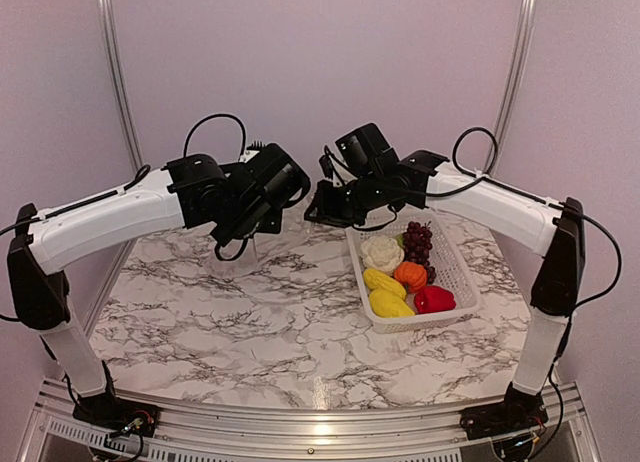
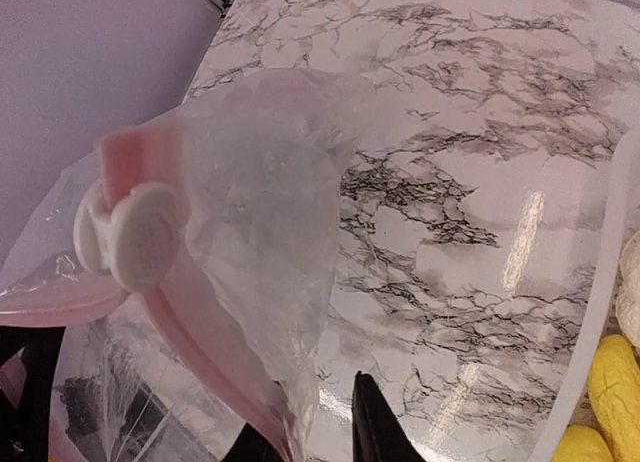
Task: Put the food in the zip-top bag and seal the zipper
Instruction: Open the zipper food storage bag at the center of the board, then pick up the fake vegetable from the bin.
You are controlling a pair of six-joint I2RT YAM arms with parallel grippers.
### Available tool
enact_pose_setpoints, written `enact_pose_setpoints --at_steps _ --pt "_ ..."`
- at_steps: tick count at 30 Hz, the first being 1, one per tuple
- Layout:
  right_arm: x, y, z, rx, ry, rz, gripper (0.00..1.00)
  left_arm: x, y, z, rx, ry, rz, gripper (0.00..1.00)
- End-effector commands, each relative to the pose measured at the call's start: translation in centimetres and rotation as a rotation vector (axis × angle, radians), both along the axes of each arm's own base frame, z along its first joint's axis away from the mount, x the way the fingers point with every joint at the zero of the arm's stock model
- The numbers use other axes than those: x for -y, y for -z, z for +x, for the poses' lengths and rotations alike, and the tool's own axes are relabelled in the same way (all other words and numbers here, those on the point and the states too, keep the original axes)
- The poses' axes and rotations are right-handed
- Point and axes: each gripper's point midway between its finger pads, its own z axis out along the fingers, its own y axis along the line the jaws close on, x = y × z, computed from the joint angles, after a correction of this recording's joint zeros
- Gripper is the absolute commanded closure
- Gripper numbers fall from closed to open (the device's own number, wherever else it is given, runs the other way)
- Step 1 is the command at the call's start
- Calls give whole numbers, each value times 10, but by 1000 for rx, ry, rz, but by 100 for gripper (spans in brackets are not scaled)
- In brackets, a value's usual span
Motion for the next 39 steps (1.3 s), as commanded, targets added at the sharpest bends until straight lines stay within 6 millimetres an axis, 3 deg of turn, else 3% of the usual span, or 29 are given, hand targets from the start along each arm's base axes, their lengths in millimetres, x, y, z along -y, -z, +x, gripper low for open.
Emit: enact_pose_setpoints --at_steps 1,5,9,12,16,21,23,25,30,34,39 --pt "-6 -59 -17 93 -130 130 72 -9 -7 -3 9 11 1 100" --pt "4 -82 -29 120 -167 170 60 -19 -4 -7 3 6 10 100" --pt "24 -89 -36 113 -176 191 56 -32 6 -12 -21 5 28 100" --pt "46 -76 -33 99 -168 167 55 -50 1 -19 -23 8 50 100" --pt "93 -56 -20 110 -102 63 52 -81 -29 -32 18 19 99 100" --pt "161 -20 -3 66 10 -76 33 -100 -53 -33 74 25 195 100" --pt "187 -4 3 31 59 -125 29 -82 -42 -29 36 83 184 100" --pt "206 11 8 18 82 -208 27 -47 -14 -27 -56 183 141 100" --pt "226 56 17 -16 50 -414 27 24 43 -39 -247 362 29 100" --pt "230 85 22 -55 12 -492 30 45 55 -41 -277 385 -15 100" --pt "222 91 25 -50 -37 -479 29 48 56 -40 -275 391 -23 100"
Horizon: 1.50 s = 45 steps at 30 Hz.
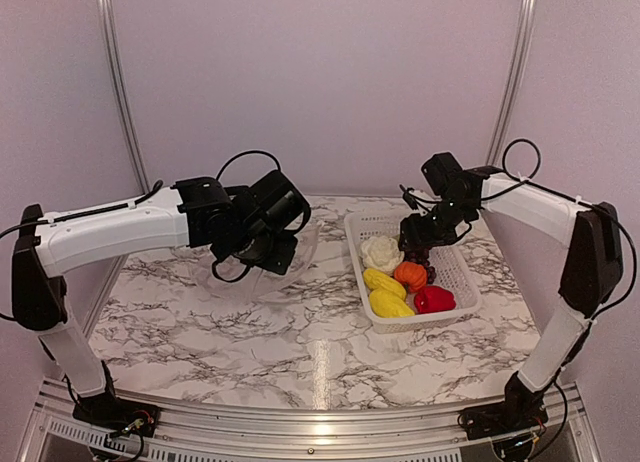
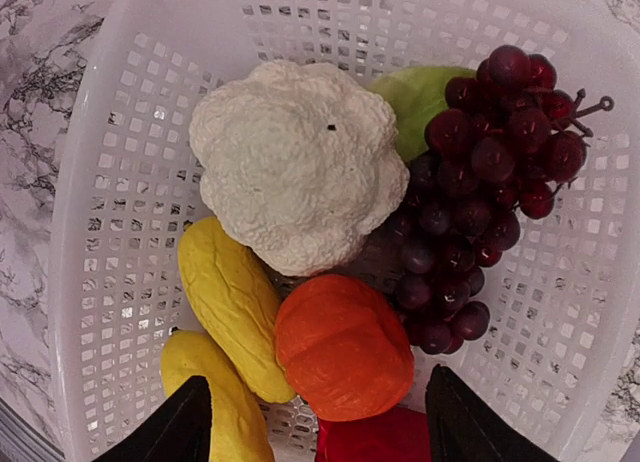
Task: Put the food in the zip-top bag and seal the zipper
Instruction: Pick up the fake vegetable from the bin.
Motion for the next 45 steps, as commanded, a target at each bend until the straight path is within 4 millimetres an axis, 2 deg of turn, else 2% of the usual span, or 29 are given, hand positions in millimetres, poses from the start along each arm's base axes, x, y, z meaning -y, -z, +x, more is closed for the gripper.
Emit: enact_pose_setpoints --at_steps 1,8,12,28,45 --pt "-2 -2 -1 16 -71 -25 28 10 -21 -1 11 20 -90 100" --pt "-6 16 -10 -33 -114 -14 24 4 -20 -1 16 11 -79 100" --pt "-1 29 -13 -76 -87 -40 24 1 -20 0 26 4 -71 100" --pt "0 68 -30 -187 -96 -45 23 -8 -16 -2 34 3 -41 100" --pt "10 82 -34 -219 -69 -103 32 -10 -11 -3 27 5 -31 100"
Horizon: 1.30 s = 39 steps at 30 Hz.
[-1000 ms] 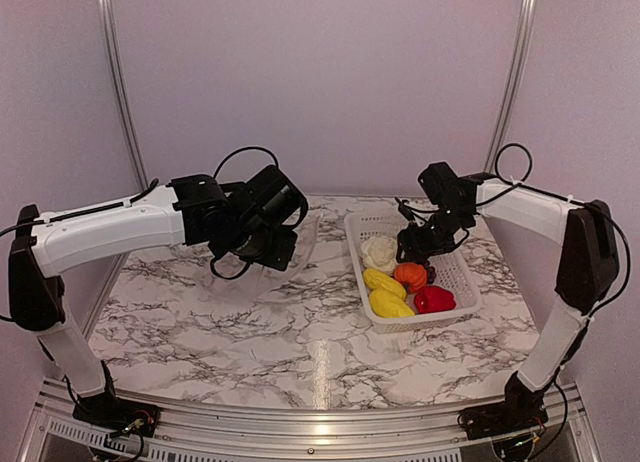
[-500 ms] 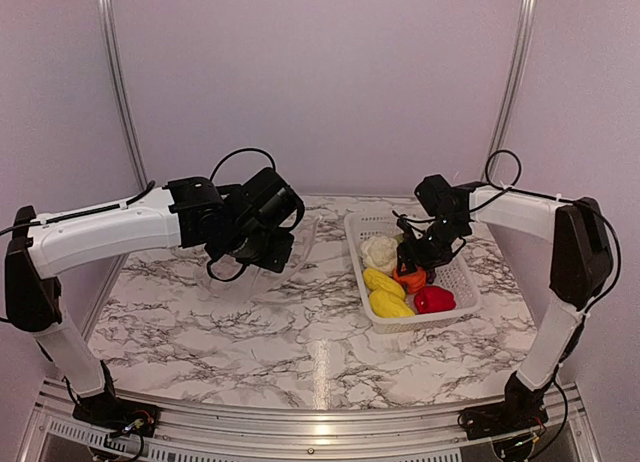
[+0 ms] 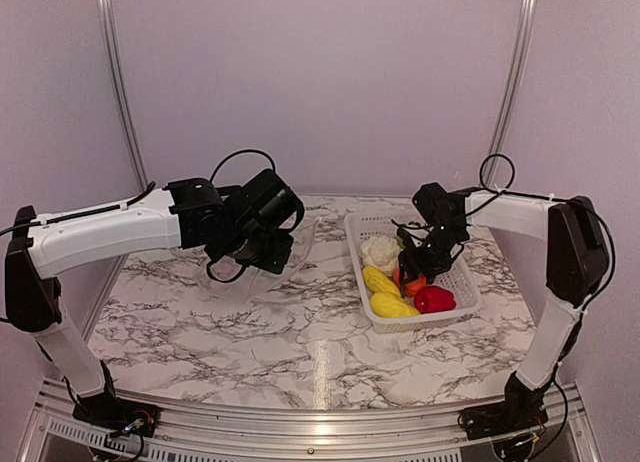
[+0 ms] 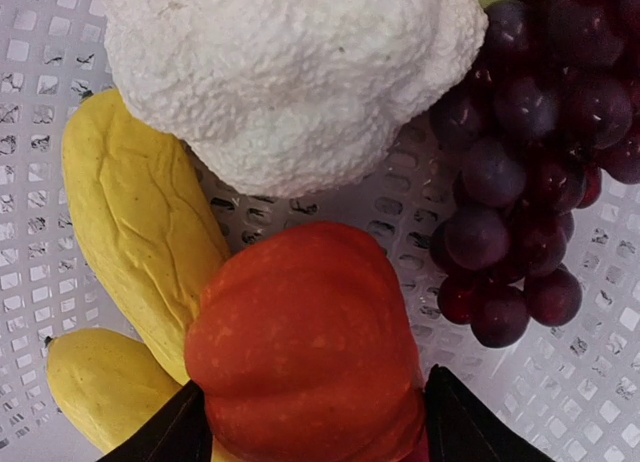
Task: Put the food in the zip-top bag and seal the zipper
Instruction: Pick up the fake vegetable from the bin.
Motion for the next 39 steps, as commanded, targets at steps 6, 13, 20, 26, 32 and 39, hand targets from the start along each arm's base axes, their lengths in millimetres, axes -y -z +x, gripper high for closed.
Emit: enact_pose_setpoints --at_steps 6,13,20,26,32,39 --pt "3 -3 2 20 36 -18 50 -6 -6 -1 16 -1 1 100" --pt "5 -31 9 99 62 -2 63 -3 -3 0 9 2 -2 100" --pt "-2 -80 11 176 92 80 66 1 1 4 2 -17 -15 100" --pt "-24 -142 3 270 104 291 69 10 9 10 -23 -37 -63 100" --pt "-62 -213 -15 367 75 597 72 21 13 20 -36 -75 -122 100" --pt "-103 -243 -29 372 3 831 73 44 5 36 2 -97 -217 100"
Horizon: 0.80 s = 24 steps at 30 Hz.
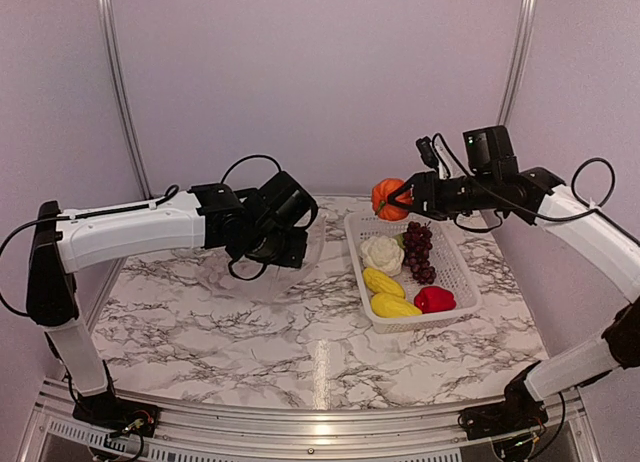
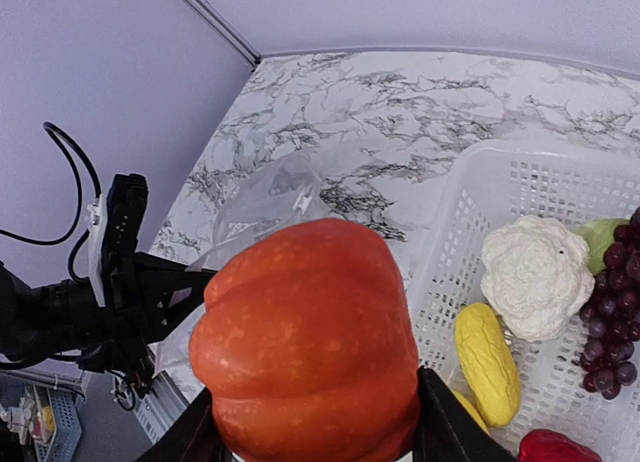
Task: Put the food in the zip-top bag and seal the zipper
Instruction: Pick up the fake vegetable from the bin, then place the fake vegetable in the zipper food storage bag.
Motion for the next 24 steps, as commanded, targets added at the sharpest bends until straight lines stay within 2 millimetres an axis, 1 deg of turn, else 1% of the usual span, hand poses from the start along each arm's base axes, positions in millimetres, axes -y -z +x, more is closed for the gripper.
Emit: enact_pose_setpoints --at_steps 1,2,4,6,8,12,16,19,22,24 --pt "-39 -18 -7 -5 -107 188 73 21 -16 15 40 -34 -123 100" --pt "-49 -19 -10 -11 -140 213 73 24 -18 16 44 -41 -147 100" --pt "-62 -22 -12 -18 -180 254 73 31 -22 19 40 -54 -205 100" --pt "-71 -27 -14 -25 -210 299 73 48 -29 18 17 -7 -300 100" --pt "-78 -29 -14 -36 -232 341 73 60 -38 17 7 8 -384 100" --pt "-85 -24 -12 -71 -243 373 73 71 -51 19 4 -4 -494 100" --pt "-87 -14 -12 -109 -242 375 74 73 -61 21 3 -26 -550 100" --pt "-87 -4 -12 -139 -228 364 74 68 -71 24 21 -55 -588 100" --pt "-86 11 -10 -185 -201 332 75 66 -87 25 59 -55 -672 100" --pt "-85 23 -8 -220 -171 303 76 64 -92 26 81 -65 -707 100"
